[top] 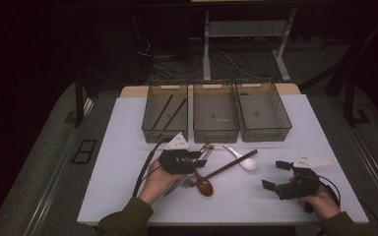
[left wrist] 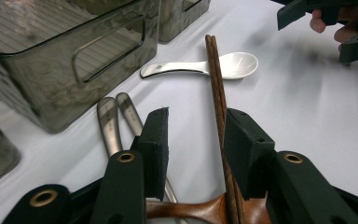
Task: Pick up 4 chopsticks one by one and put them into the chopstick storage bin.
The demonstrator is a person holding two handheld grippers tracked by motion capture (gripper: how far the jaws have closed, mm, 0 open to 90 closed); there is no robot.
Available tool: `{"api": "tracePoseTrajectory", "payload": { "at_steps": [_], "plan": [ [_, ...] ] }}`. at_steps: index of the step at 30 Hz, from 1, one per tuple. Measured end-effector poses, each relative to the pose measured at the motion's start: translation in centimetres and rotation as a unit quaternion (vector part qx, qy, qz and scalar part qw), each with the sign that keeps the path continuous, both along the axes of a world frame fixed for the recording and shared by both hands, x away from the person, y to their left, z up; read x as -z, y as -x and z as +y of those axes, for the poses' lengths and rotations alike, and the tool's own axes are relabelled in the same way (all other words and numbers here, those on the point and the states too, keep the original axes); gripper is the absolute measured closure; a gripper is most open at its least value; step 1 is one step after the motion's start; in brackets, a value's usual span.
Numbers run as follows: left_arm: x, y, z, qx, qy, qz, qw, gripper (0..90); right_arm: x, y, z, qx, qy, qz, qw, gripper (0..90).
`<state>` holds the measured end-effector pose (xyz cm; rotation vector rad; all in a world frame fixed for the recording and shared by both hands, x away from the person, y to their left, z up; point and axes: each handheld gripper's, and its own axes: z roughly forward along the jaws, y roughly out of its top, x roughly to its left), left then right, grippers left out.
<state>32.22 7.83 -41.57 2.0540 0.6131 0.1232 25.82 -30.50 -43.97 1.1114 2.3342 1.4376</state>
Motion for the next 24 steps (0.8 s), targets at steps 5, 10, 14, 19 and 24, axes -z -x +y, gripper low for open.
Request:
{"api": "tracePoseTrajectory", "payload": {
  "at_steps": [5,10,14,19,24],
  "plan": [
    [0.1,-0.3,-0.8,0.006,-0.006,0.005,1.0000,61.9,0.0,0.0,0.0,0.001,0.000,0.001,1.0000,2.6],
    [0.4,-0.5,-2.1,0.017,-0.016,0.013,0.9996,64.3,0.0,0.0,0.0,0.001,0.000,0.001,1.0000,2.6],
    [0.9,-0.6,-3.5,0.031,-0.031,0.019,0.9989,66.1,0.0,0.0,0.0,0.001,-0.001,0.001,1.0000,2.6],
    [1.6,-0.6,-5.0,0.043,-0.047,0.027,0.9976,69.3,0.0,0.0,0.0,0.001,0.000,0.000,1.0000,2.6],
    [1.9,-0.5,-5.6,0.044,-0.065,0.029,0.9965,72.8,0.0,0.0,-0.1,0.002,-0.001,0.001,1.0000,2.5]
  ]
}}
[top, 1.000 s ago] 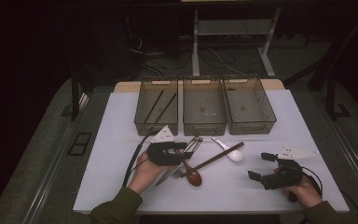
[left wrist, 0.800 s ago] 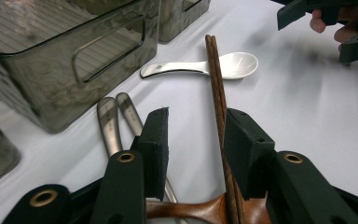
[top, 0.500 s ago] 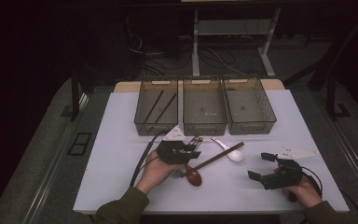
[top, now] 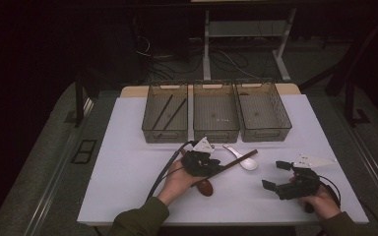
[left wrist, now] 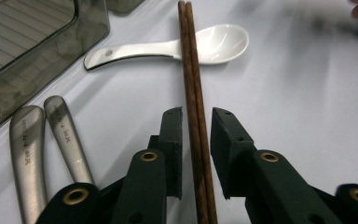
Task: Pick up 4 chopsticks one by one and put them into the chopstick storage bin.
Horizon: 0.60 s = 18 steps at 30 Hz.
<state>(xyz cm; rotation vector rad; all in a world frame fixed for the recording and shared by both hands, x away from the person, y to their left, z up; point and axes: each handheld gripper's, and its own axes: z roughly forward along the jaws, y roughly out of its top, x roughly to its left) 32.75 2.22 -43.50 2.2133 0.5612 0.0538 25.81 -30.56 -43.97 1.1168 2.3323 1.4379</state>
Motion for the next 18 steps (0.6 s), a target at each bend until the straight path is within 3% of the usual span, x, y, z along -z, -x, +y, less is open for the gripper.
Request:
{"api": "tracePoseTrajectory", "payload": {
  "at_steps": [18],
  "plan": [
    [0.31,-0.12,0.05,0.001,-0.020,0.011,0.9997,77.7,-0.03,0.03,-0.03,-0.001,0.000,0.000,1.0000,2.5]
  ]
}}
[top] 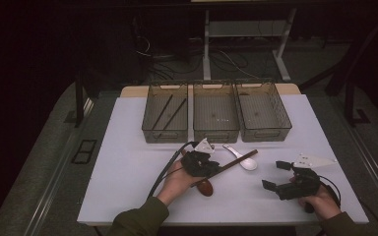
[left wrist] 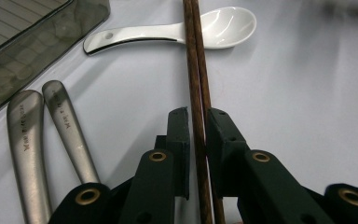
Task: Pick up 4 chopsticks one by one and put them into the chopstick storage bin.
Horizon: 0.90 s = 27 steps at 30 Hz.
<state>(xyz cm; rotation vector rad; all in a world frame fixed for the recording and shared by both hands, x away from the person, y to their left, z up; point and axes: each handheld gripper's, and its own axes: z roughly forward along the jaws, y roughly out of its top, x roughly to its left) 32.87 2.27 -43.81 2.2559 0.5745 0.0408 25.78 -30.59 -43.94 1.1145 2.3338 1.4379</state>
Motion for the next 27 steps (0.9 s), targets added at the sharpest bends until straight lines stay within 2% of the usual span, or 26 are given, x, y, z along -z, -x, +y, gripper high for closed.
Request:
{"api": "tracePoseTrajectory", "payload": {
  "at_steps": [9,13,27],
  "plan": [
    [0.15,-0.01,-0.02,-0.003,-0.013,-0.002,0.9999,78.0,-0.01,0.00,-0.02,0.000,0.000,0.000,1.0000,2.5],
    [0.21,-0.14,0.02,-0.002,-0.026,-0.004,0.9996,78.4,-0.02,0.00,-0.03,-0.001,-0.001,0.000,1.0000,2.5],
    [0.22,-0.15,0.07,-0.011,-0.035,-0.001,0.9993,83.1,-0.03,0.00,-0.03,-0.001,-0.001,0.000,1.0000,2.6]
  ]
}}
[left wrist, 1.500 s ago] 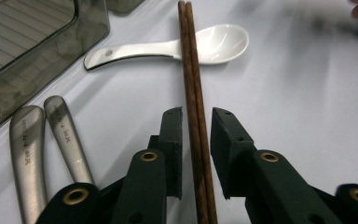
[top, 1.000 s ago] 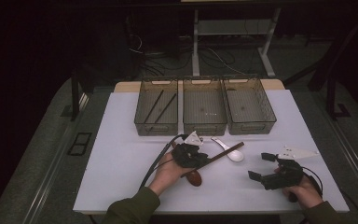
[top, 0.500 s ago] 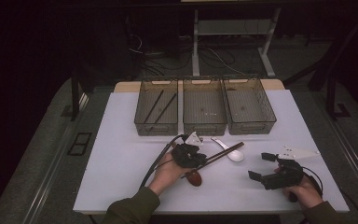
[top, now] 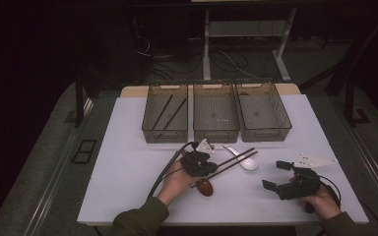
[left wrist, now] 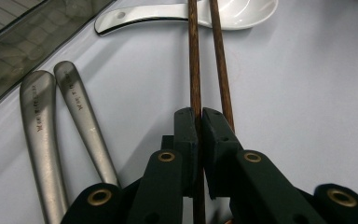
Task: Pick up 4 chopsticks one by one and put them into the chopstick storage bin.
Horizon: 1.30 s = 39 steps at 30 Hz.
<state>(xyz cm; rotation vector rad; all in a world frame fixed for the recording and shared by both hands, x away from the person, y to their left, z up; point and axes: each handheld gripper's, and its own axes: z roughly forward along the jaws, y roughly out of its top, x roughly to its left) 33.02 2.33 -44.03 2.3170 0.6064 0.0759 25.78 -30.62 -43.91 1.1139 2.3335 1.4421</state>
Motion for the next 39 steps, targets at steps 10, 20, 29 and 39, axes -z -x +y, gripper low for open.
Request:
{"api": "tracePoseTrajectory", "payload": {
  "at_steps": [10,20,29,39],
  "plan": [
    [-0.5,0.1,0.4,-0.006,0.010,-0.003,0.9999,84.1,0.0,0.0,0.0,0.000,0.001,-0.002,1.0000,2.6],
    [-1.5,0.3,1.6,0.000,0.030,-0.007,0.9995,84.1,0.1,0.2,0.5,-0.008,0.008,-0.003,0.9999,2.6],
    [-3.0,0.8,3.3,0.015,0.056,-0.013,0.9982,84.1,0.3,0.2,0.9,-0.011,0.014,-0.004,0.9998,2.6],
    [-3.8,0.6,5.4,0.000,0.076,-0.016,0.9970,84.1,0.3,0.2,0.9,-0.011,0.015,-0.004,0.9998,2.5]
  ]
}}
